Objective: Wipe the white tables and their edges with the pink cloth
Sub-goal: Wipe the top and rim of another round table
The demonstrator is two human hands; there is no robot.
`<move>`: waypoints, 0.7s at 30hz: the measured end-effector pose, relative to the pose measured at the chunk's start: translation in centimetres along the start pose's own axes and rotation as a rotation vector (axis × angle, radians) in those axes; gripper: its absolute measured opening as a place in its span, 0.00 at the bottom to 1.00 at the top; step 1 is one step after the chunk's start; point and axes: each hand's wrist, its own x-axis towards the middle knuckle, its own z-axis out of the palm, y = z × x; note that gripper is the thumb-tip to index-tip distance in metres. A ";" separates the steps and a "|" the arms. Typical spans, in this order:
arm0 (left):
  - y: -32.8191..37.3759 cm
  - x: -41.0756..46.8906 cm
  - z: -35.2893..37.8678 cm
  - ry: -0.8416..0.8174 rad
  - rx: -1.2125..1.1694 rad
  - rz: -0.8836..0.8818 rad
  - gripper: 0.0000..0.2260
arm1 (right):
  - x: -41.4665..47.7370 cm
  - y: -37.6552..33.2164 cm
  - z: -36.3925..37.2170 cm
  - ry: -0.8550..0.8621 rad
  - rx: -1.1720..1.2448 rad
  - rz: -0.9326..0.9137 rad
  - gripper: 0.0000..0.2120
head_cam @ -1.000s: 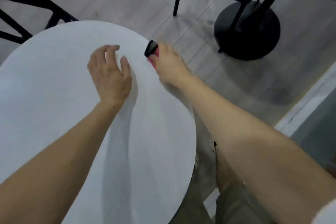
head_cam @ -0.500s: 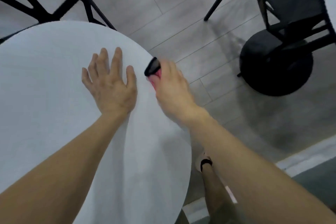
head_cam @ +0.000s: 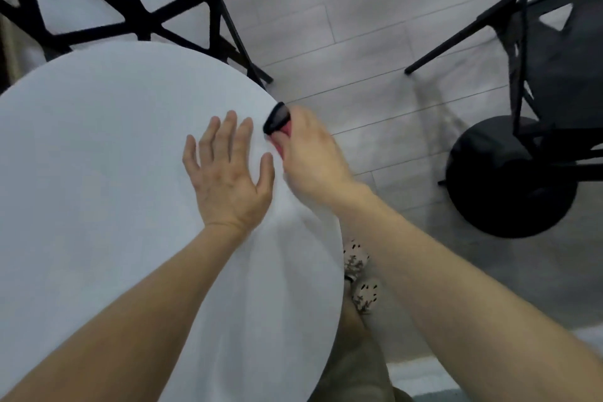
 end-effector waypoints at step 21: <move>0.1 -0.2 -0.1 -0.047 0.014 -0.092 0.37 | 12.5 -3.7 2.3 -0.372 -0.027 -0.203 0.12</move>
